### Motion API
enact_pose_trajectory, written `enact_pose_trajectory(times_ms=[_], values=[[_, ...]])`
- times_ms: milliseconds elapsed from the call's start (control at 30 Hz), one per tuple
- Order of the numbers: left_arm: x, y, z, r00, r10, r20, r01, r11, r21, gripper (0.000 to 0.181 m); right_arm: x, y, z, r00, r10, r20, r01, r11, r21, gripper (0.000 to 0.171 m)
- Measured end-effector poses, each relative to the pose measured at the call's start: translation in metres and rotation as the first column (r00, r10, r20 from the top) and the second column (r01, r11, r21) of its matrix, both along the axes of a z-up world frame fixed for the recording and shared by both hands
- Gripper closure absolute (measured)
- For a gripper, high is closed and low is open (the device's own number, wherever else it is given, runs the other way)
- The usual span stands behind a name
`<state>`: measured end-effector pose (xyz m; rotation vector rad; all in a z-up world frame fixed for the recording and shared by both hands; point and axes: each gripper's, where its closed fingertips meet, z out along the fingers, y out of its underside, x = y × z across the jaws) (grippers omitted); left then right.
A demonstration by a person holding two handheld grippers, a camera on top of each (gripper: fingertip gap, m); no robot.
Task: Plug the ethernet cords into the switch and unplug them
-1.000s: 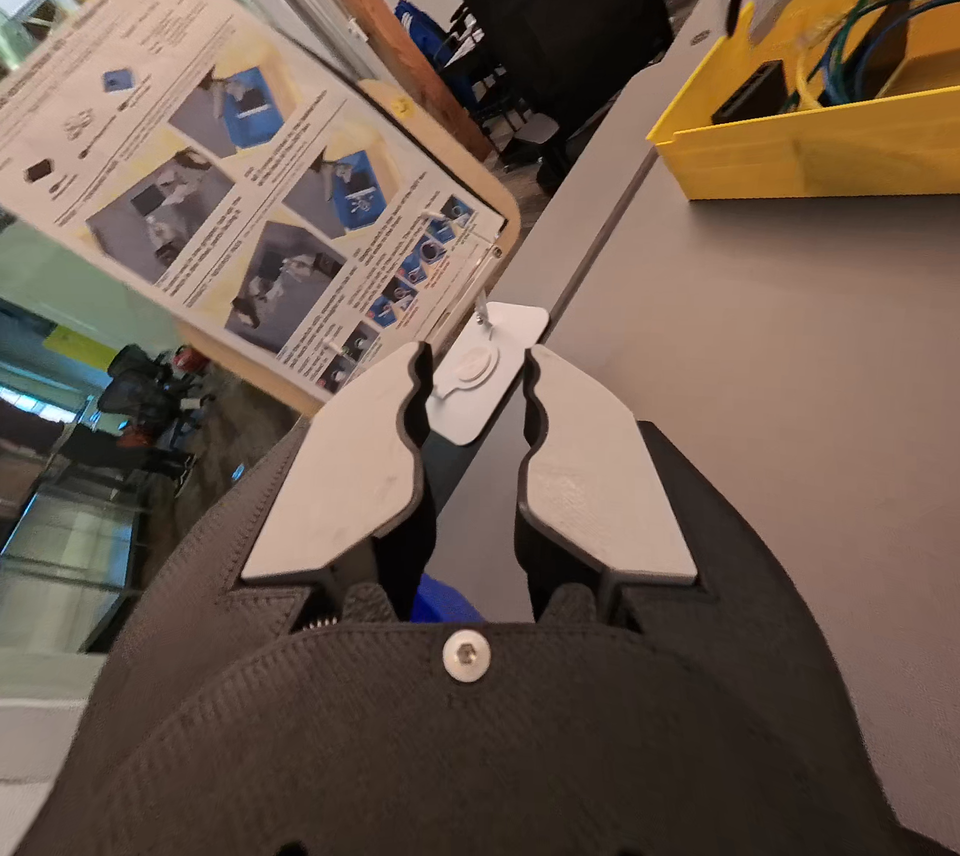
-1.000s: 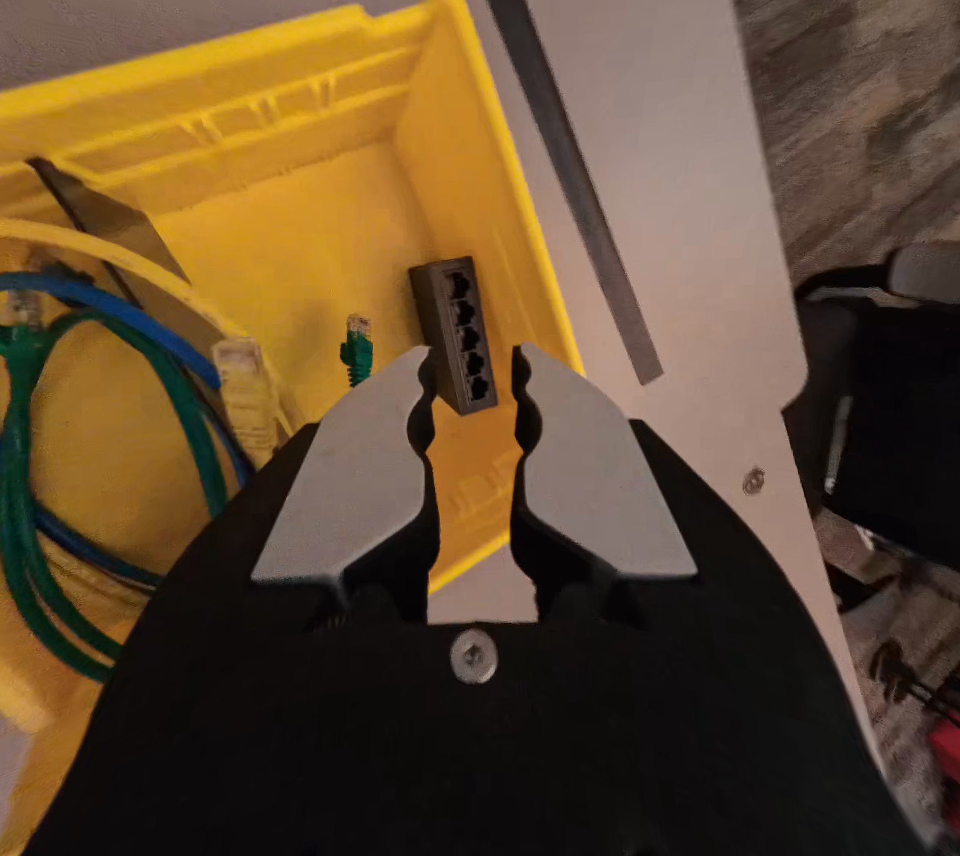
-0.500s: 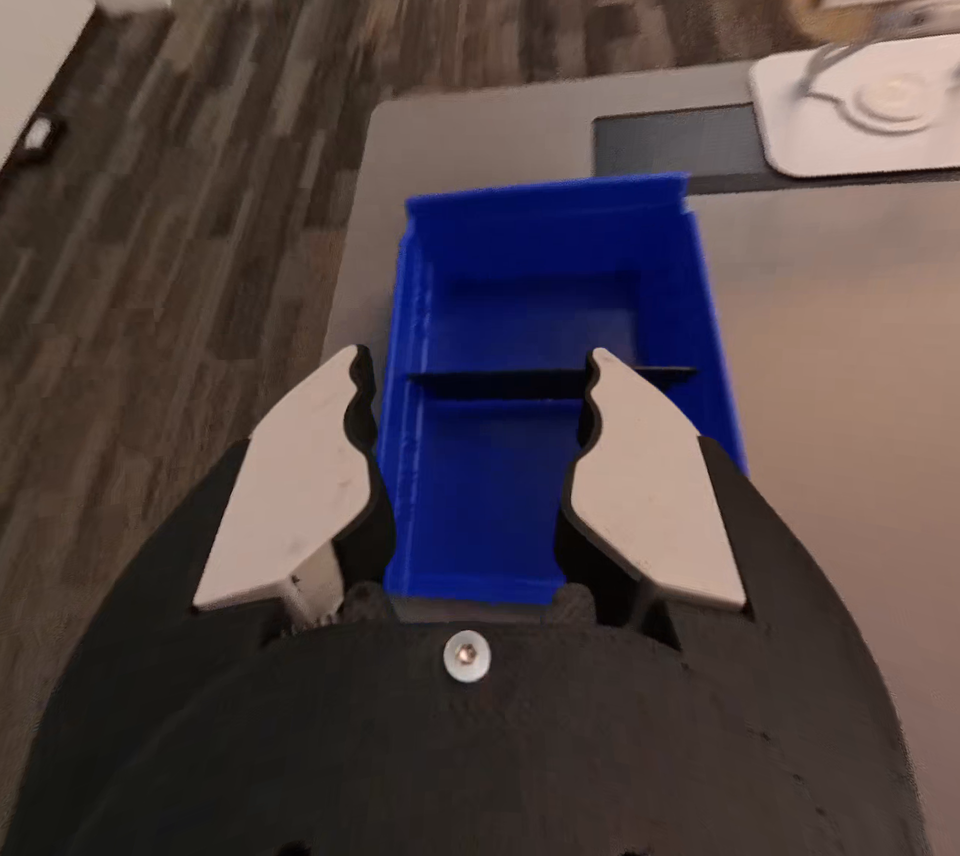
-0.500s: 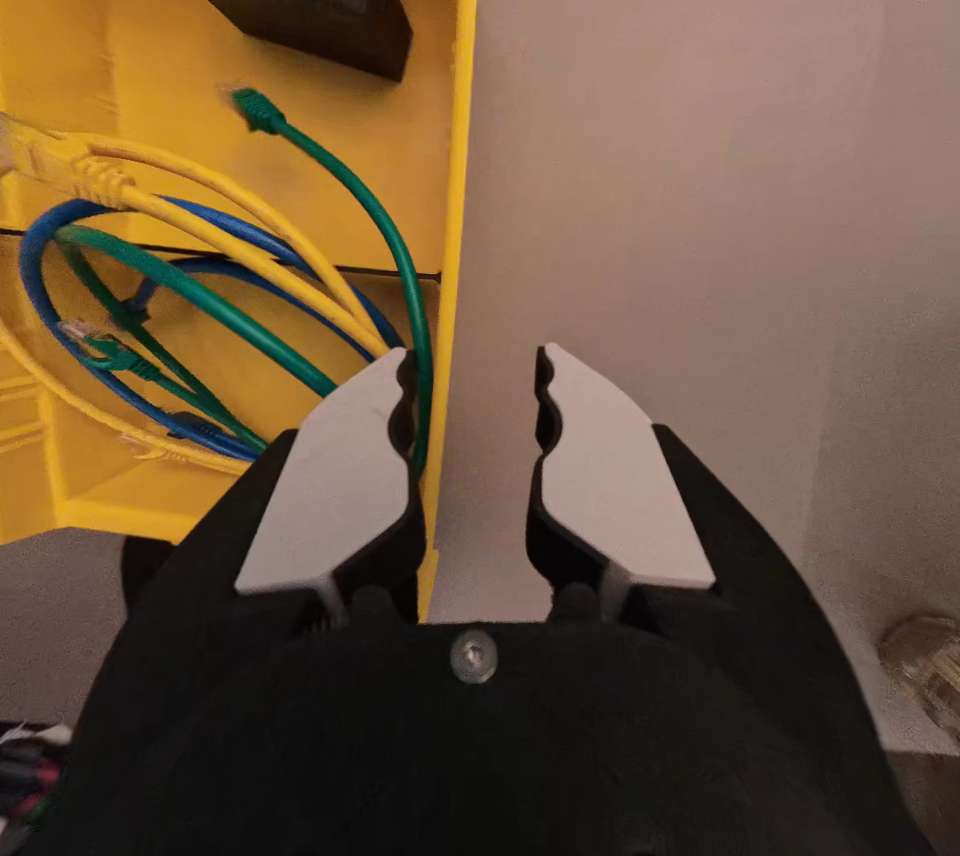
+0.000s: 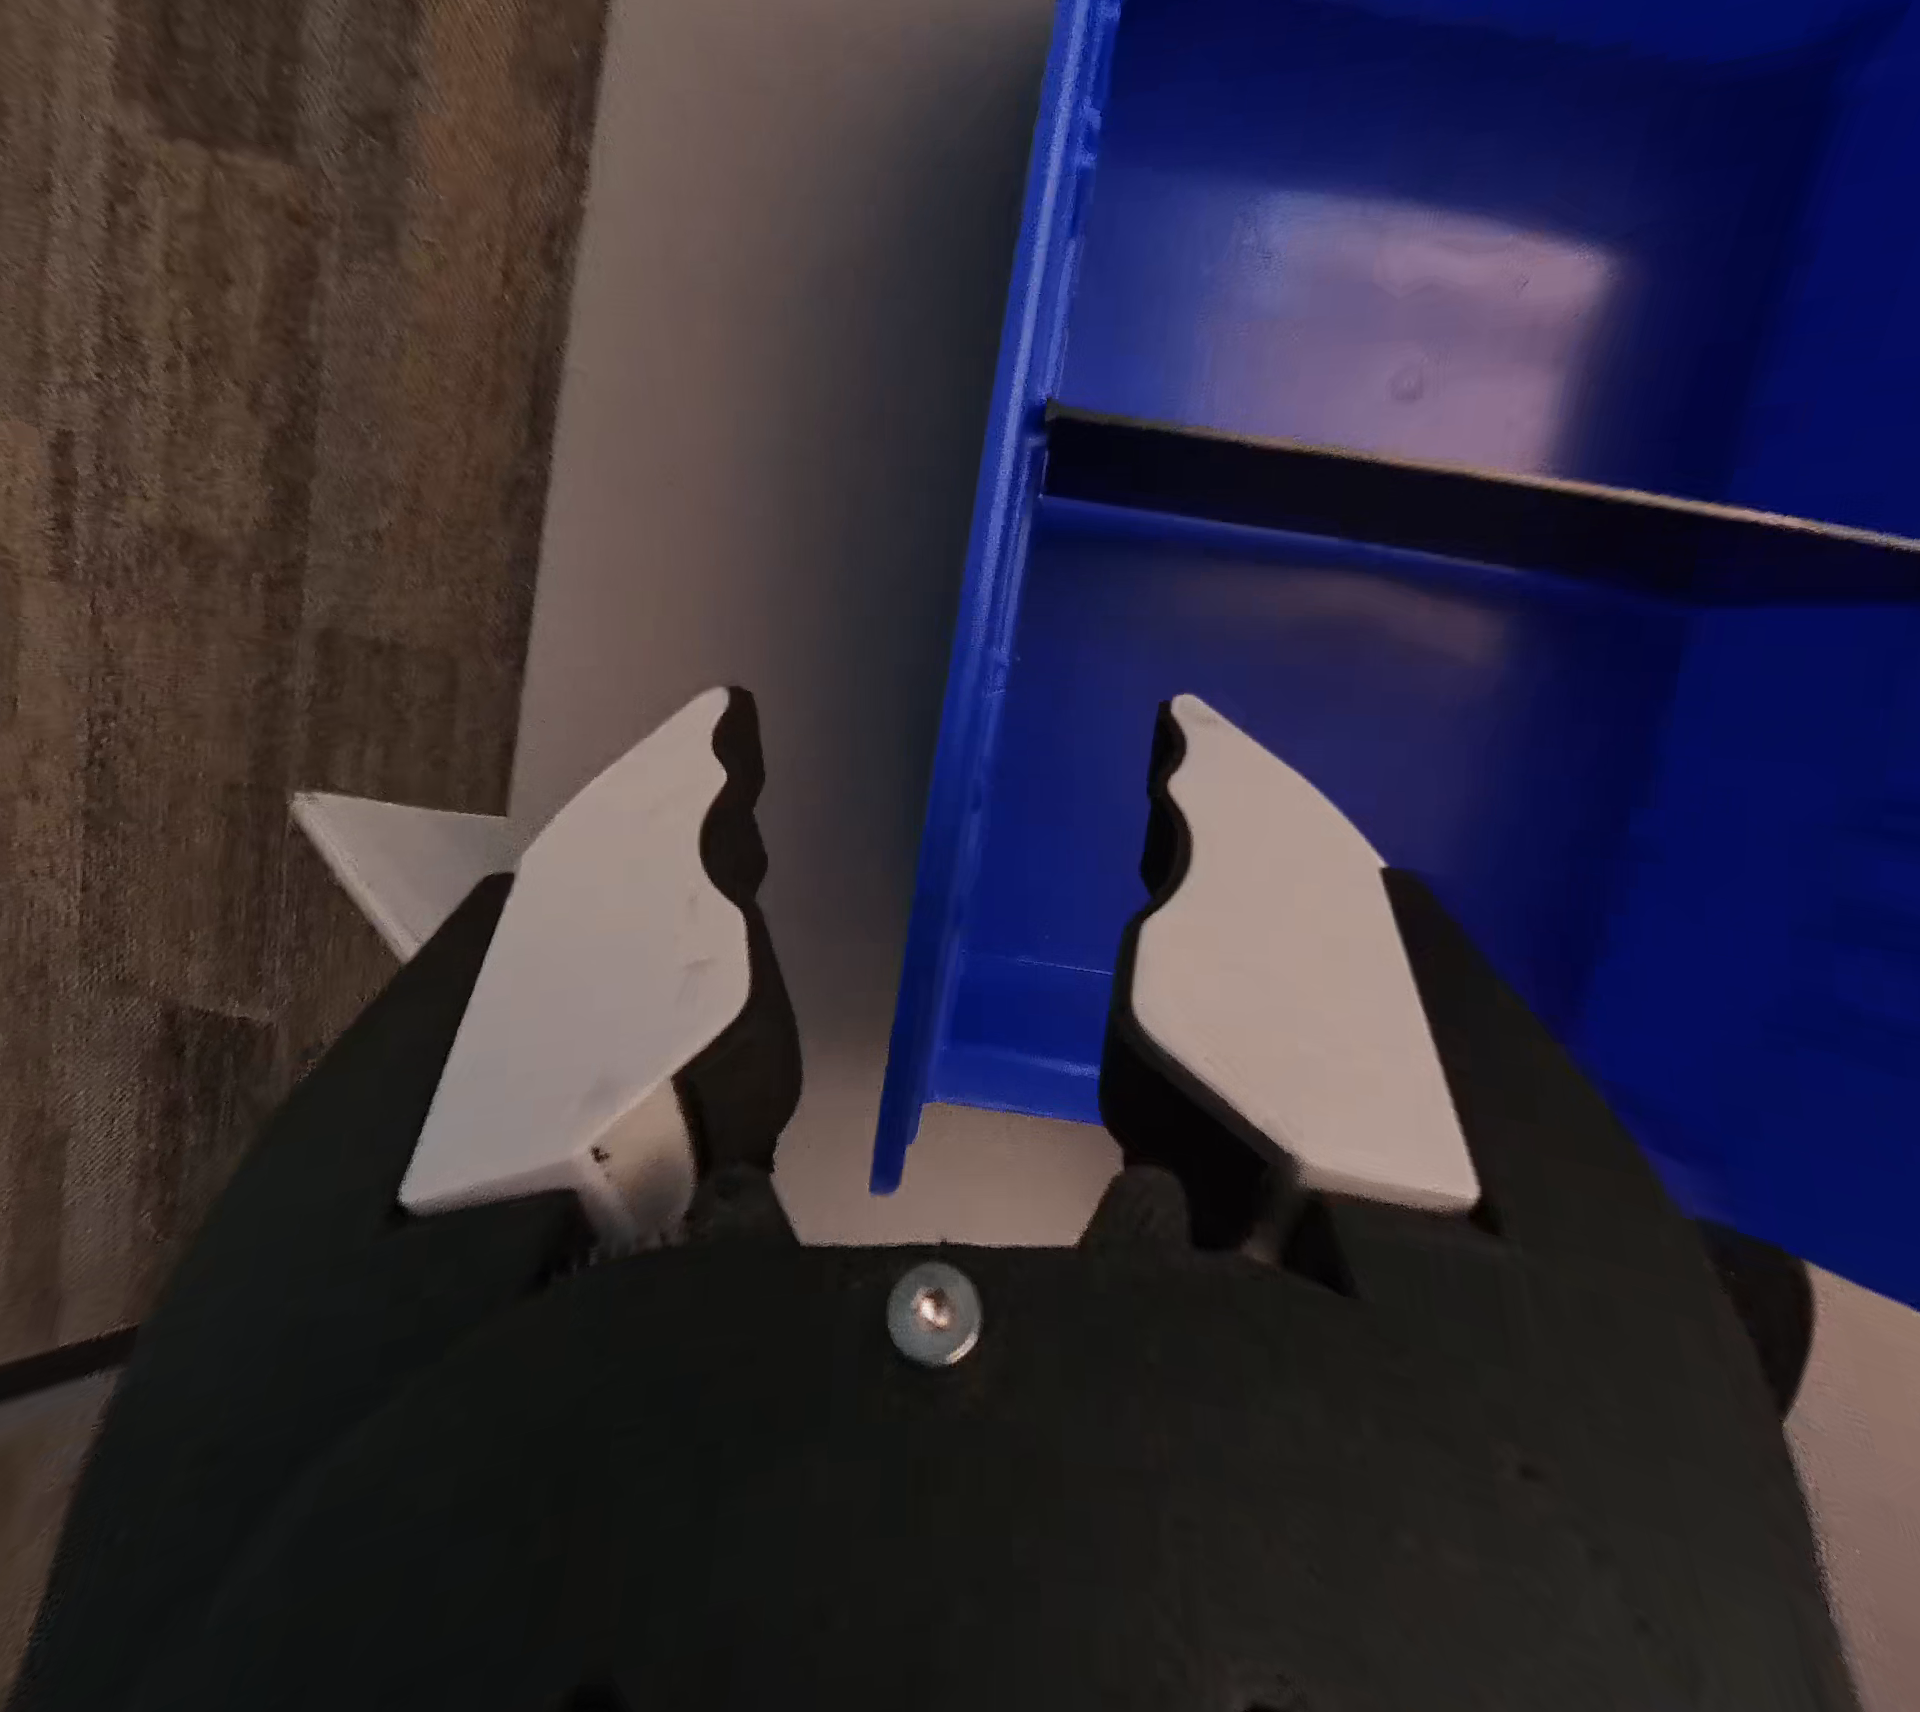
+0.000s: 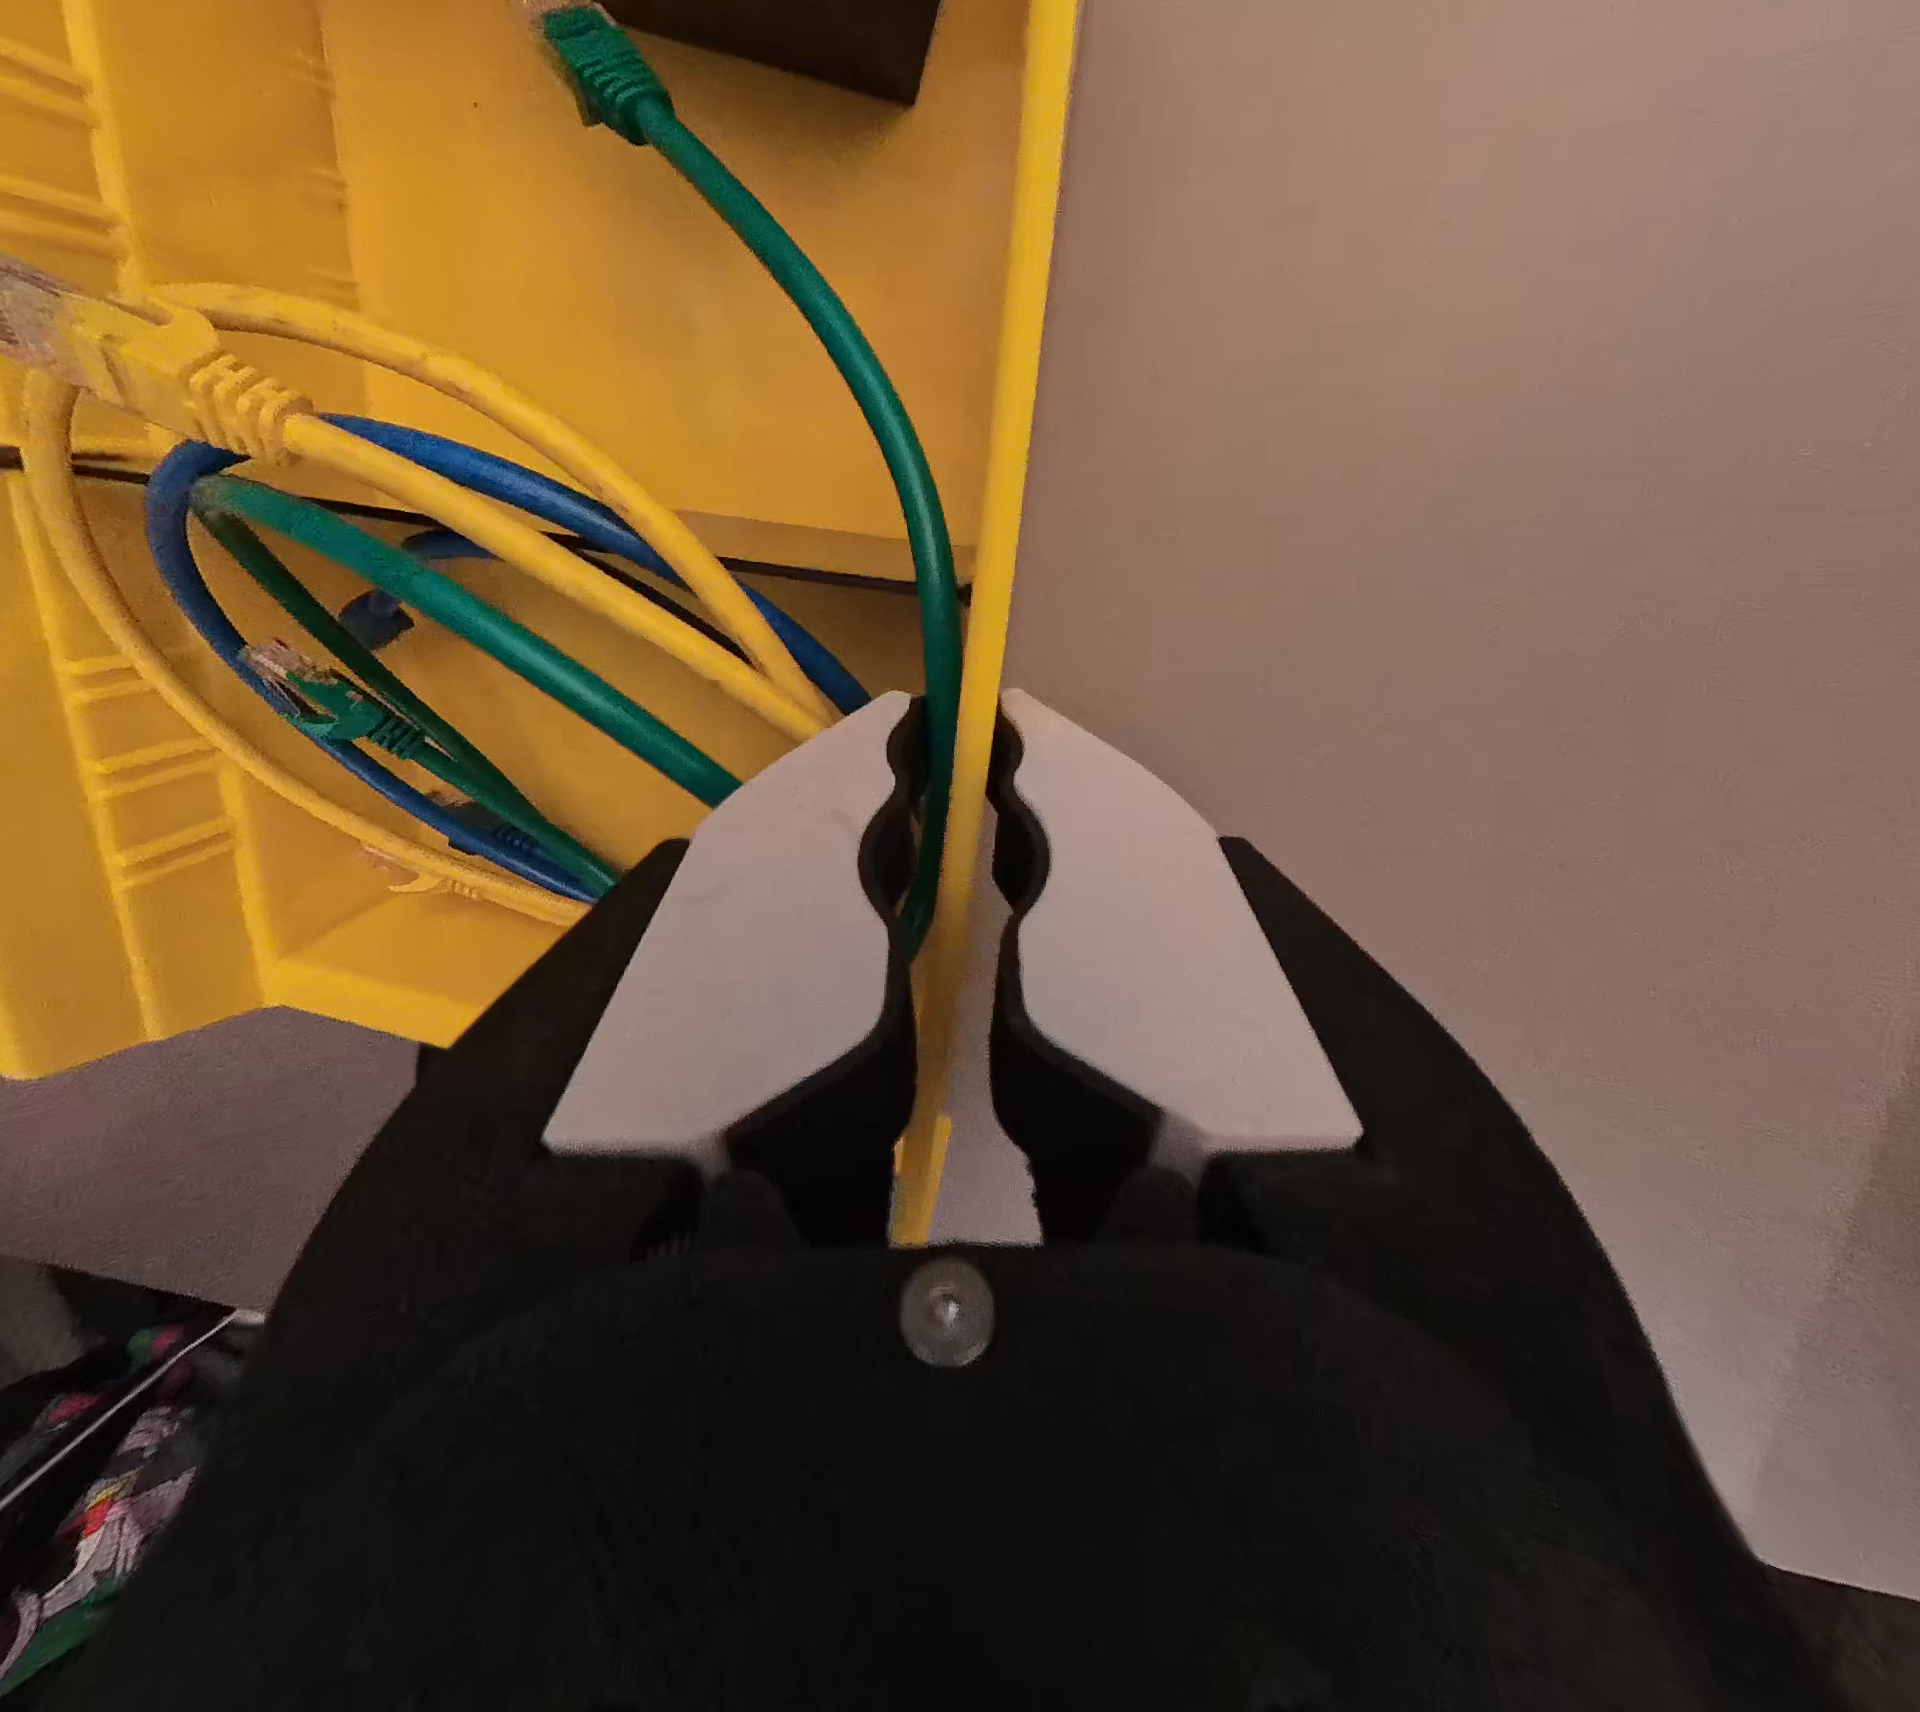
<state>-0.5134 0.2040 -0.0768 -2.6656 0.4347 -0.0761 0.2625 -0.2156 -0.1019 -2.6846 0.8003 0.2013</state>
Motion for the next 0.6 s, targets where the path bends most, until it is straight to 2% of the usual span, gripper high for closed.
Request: enact_pose_trajectory(times_ms=[67, 200, 433, 600], values=[[0.001, -0.001, -0.014, 1.000, -0.028, -0.003, 0.028, 0.998, -0.056, 0.121, -0.010, 0.007, 0.000, 1.000, 0.020, -0.022, -0.020, 1.000, 0.000, 0.159], [0.007, -0.009, -0.031, 0.997, -0.082, -0.017, 0.078, 0.983, -0.165, 0.174, -0.038, 0.030, 0.000, 0.994, 0.060, -0.090, -0.060, 0.998, -0.002, 0.158], [0.065, -0.037, -0.033, 0.938, -0.344, -0.053, 0.319, 0.911, -0.261, 0.174, -0.089, 0.074, -0.001, 0.978, 0.206, -0.025, -0.207, 0.973, -0.103, 0.158], [0.114, -0.059, -0.034, 0.898, -0.423, -0.119, 0.365, 0.869, -0.335, 0.168, -0.122, 0.100, -0.001, 0.958, 0.288, -0.001, -0.287, 0.954, -0.092, 0.158]])
